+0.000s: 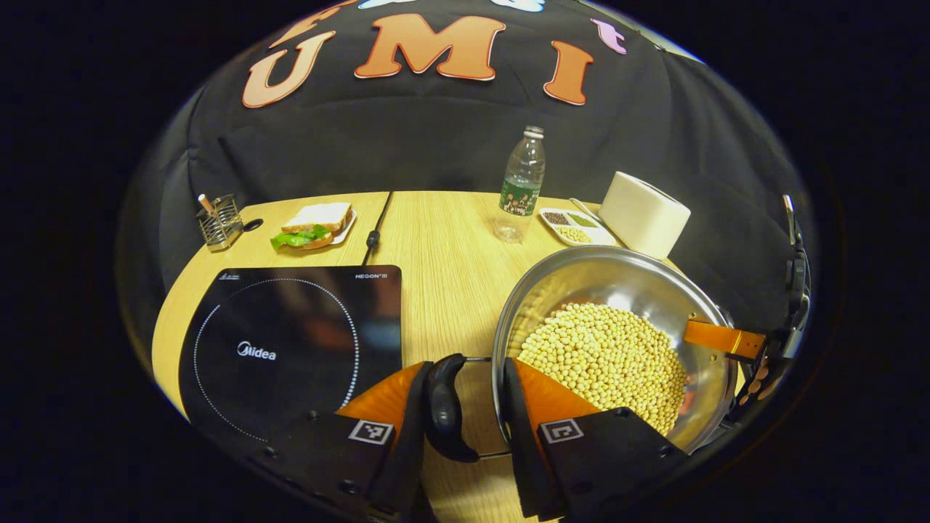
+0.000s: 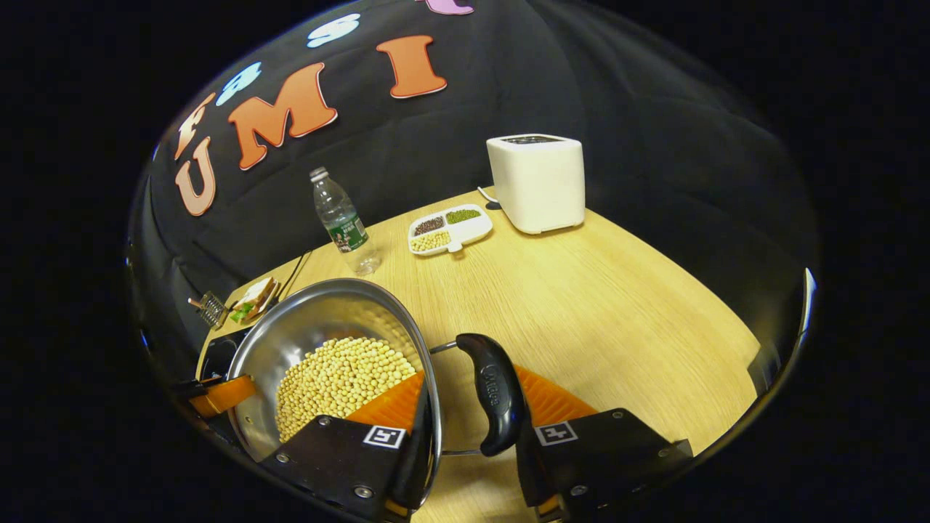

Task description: First push the handle of the pot to place it horizontally, then grasp the pot with both hands and set it on the induction cooktop.

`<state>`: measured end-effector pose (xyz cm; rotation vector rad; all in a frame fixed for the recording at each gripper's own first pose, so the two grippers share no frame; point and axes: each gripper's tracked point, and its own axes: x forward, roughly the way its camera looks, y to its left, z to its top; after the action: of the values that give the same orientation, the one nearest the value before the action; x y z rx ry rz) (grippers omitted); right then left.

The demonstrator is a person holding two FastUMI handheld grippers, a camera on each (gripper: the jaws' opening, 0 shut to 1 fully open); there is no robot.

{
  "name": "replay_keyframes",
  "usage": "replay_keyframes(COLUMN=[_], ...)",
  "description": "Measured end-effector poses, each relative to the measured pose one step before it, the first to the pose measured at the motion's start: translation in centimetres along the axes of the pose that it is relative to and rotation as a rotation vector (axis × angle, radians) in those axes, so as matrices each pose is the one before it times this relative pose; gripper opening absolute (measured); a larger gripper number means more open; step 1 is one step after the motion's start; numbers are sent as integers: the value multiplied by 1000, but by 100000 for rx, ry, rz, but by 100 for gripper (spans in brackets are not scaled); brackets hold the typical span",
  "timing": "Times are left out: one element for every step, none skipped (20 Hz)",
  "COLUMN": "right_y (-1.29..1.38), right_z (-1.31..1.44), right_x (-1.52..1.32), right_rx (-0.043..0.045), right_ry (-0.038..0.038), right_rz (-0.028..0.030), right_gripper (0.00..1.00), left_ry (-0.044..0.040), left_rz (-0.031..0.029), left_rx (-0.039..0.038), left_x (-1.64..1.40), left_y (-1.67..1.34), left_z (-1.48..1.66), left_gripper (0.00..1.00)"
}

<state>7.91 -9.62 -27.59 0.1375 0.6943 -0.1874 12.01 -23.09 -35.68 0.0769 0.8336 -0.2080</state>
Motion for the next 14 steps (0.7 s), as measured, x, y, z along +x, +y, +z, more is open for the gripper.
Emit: replay_keyframes(right_y=[567, 715, 779, 740, 987, 947, 1073, 1207, 1012, 1261, 1054, 1171, 1306, 1119], right_z=[513, 503, 466, 421, 424, 272, 310, 317, 143, 164, 12, 29, -130, -110], right_x=[-744, -625, -576, -642, -505, -492, -330, -316, -218, -298, -135, -97, -26, -19], right_rx=[-366, -550, -401, -377, -499, -523, -192, -240, -323, -404, -418, -147, -576, -320], right_ry=[-1113, -1242, -1120, -1002, -753, -698, -444, -287, -365, -330, 31, 1, 234, 150], right_rz=[617, 780, 899, 1099, 1149, 1279, 1329, 1426, 1400, 1484, 1281, 1440, 1745, 1505], right_gripper=[50, 50, 50, 50, 50, 50, 50, 50, 50, 50, 50, 50, 50, 50], left_ry=[-1694, -1208, -1218, -835, -888, -948, -980, -994, -717, -766, -452, -352, -232, 54], left_rz=[138, 224, 334, 418, 563, 707, 831, 1095, 905, 1286, 1201, 1181, 1068, 1182], left_rx=[41, 64, -431, -683, -798, -469, -269, -110, -329, -451, 133, -284, -652, -830], left_x=[-675, -1006, -919, -865, -835, -753, -831, -848, -668, -805, -734, -615, -520, -355], left_y=[391, 413, 462, 650, 709, 836, 917, 931, 958, 1097, 1160, 1036, 1146, 1273], left_z=[691, 501, 566, 522, 584, 442, 509, 433, 432, 271, 307, 150, 256, 145], left_gripper=[60, 59, 59, 59, 59, 59, 58, 59, 59, 59, 59, 59, 59, 59])
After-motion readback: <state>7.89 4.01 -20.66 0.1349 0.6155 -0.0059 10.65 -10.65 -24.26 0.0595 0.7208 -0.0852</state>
